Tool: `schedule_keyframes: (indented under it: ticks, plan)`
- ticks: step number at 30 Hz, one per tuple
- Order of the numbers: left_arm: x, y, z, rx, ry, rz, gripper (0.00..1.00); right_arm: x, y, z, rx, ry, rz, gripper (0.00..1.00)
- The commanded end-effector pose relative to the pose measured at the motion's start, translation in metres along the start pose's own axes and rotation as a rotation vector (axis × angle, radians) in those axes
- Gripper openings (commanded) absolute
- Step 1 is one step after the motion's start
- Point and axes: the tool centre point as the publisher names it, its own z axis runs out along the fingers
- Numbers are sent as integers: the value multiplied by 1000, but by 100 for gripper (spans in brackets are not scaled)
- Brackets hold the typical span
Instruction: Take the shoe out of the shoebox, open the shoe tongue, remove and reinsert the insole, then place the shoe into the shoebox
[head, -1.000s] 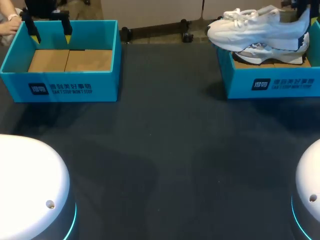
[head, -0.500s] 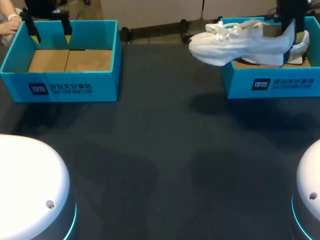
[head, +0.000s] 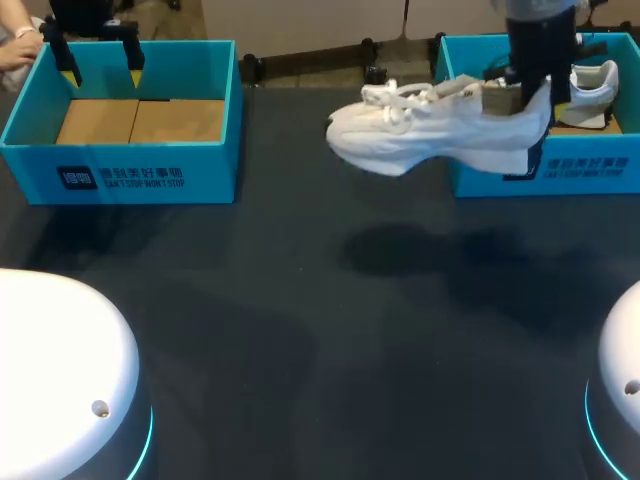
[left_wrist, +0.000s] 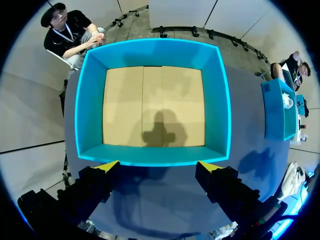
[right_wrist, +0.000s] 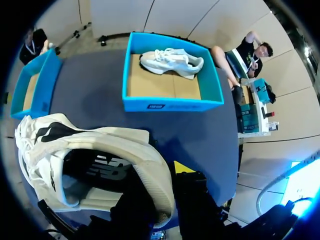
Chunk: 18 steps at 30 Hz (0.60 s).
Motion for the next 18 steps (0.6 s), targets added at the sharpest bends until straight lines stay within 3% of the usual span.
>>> schedule_keyframes:
  ticks: [1,12,18]
  plan:
    - [0,0,0,-1,-1,0,100,7,-30,-7,-56,-1,2,0]
    - [0,0,0,-1,-1,0,100,49,-99,-13,-47,-7,-5,0]
    - [0,0,0,-1,-1,0,100,73,-126,-11,-41,-12,-15,0]
